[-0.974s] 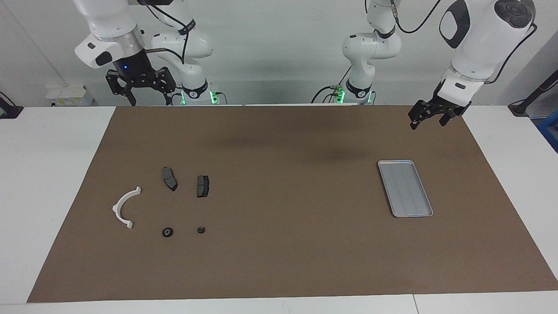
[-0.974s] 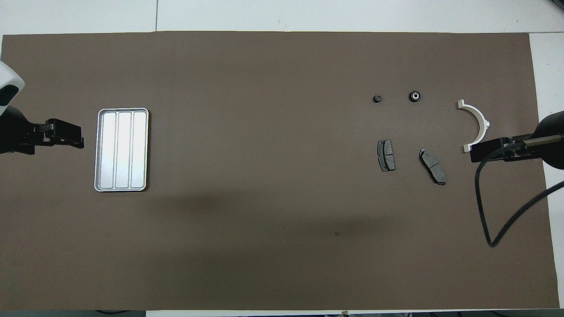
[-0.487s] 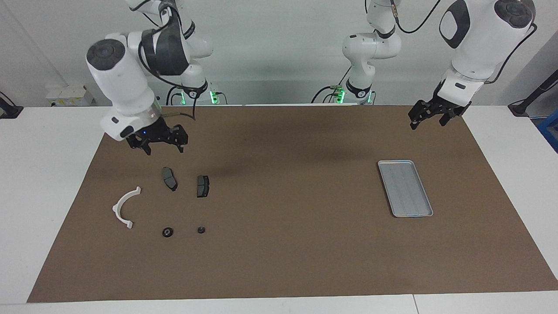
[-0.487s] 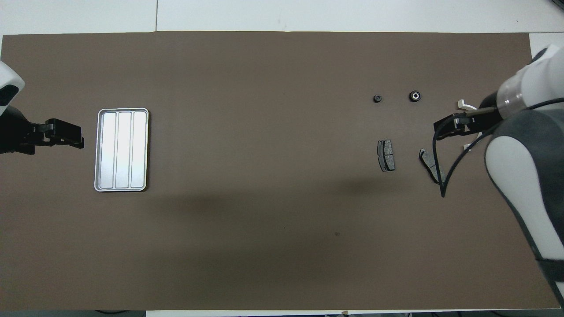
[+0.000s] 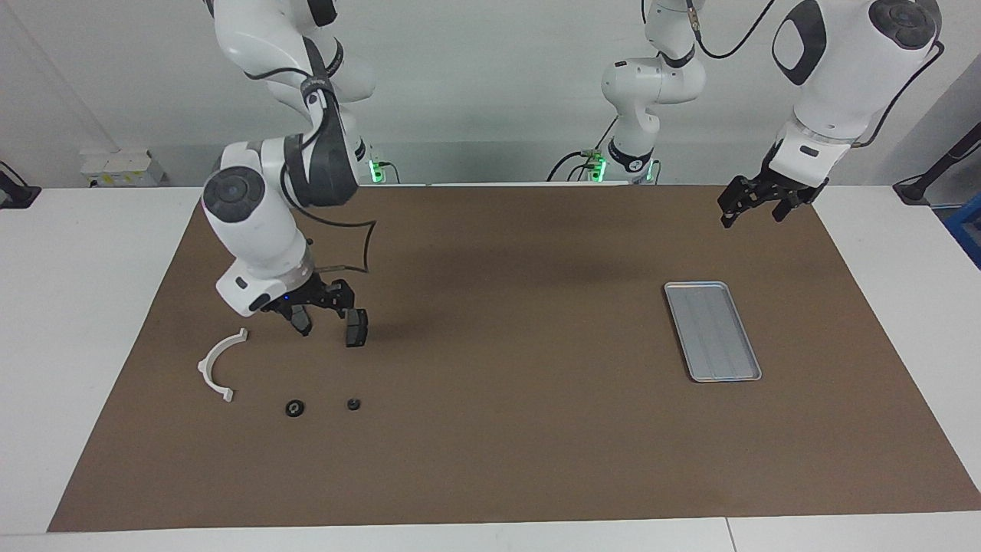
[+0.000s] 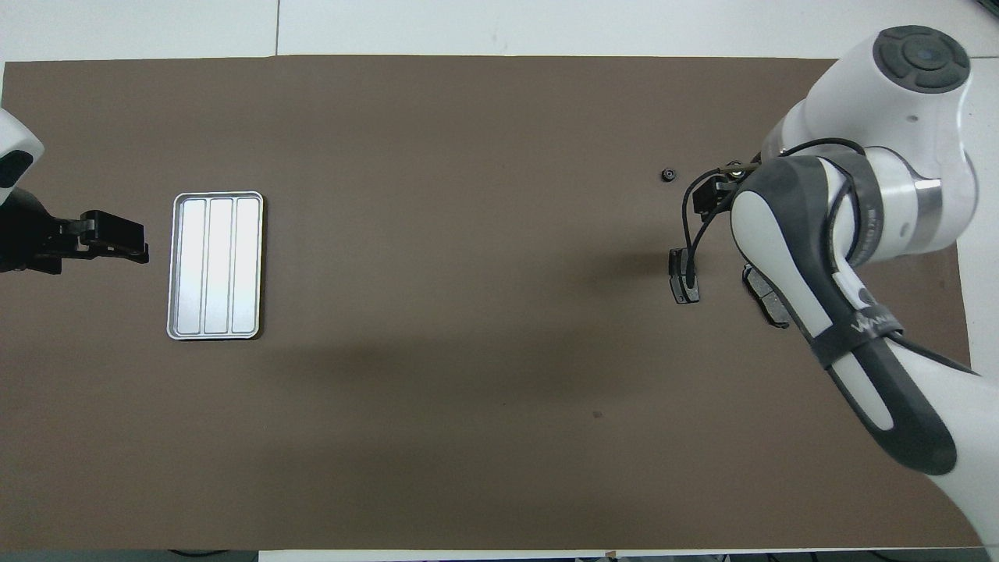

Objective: Pick bearing gear from pile to tray

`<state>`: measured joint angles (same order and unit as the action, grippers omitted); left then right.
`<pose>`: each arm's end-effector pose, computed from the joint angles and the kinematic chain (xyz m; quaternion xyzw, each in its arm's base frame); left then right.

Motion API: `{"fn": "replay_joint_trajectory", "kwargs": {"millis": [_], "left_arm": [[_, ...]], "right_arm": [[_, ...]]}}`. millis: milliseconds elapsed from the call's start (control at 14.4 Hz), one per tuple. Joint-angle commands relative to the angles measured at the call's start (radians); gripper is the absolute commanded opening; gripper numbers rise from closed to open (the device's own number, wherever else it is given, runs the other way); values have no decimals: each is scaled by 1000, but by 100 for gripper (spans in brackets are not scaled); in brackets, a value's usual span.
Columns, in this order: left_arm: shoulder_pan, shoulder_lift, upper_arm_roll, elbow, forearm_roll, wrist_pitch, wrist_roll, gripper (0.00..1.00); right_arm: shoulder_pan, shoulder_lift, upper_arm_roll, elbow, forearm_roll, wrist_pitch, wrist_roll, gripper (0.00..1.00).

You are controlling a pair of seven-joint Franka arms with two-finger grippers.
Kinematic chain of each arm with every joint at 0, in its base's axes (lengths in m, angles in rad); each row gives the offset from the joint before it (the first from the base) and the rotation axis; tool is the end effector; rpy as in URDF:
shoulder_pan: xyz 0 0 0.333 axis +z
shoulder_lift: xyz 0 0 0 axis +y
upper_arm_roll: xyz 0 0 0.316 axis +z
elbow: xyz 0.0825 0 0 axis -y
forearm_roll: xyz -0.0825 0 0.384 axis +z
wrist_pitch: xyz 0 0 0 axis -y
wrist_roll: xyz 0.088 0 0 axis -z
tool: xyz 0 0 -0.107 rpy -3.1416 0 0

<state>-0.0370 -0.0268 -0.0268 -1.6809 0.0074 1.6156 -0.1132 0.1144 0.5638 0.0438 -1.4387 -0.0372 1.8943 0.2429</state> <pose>0.5463 -0.0343 0.5910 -0.9995 -0.0245 0.0188 0.0057 0.6903 0.1021 0.3547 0.9978 -0.0382 -0.0516 0.0160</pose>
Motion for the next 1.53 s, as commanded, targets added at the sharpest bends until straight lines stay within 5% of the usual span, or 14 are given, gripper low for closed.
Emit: {"fn": "replay_joint_trajectory", "kwargs": {"millis": [0, 1044, 1253, 1462], "left_arm": [[-9, -4, 8, 3, -9, -13, 1, 100], [-9, -4, 8, 3, -9, -13, 1, 100], [-11, -4, 8, 3, -9, -13, 3, 100], [-11, -4, 8, 3, -9, -13, 1, 100]], "right_arm": [[10, 149, 2, 173, -71, -1, 59, 100], [19, 225, 2, 169, -87, 130, 154, 98], [19, 225, 2, 169, -87, 129, 154, 87], [19, 223, 4, 169, -76, 134, 154, 59]]}}
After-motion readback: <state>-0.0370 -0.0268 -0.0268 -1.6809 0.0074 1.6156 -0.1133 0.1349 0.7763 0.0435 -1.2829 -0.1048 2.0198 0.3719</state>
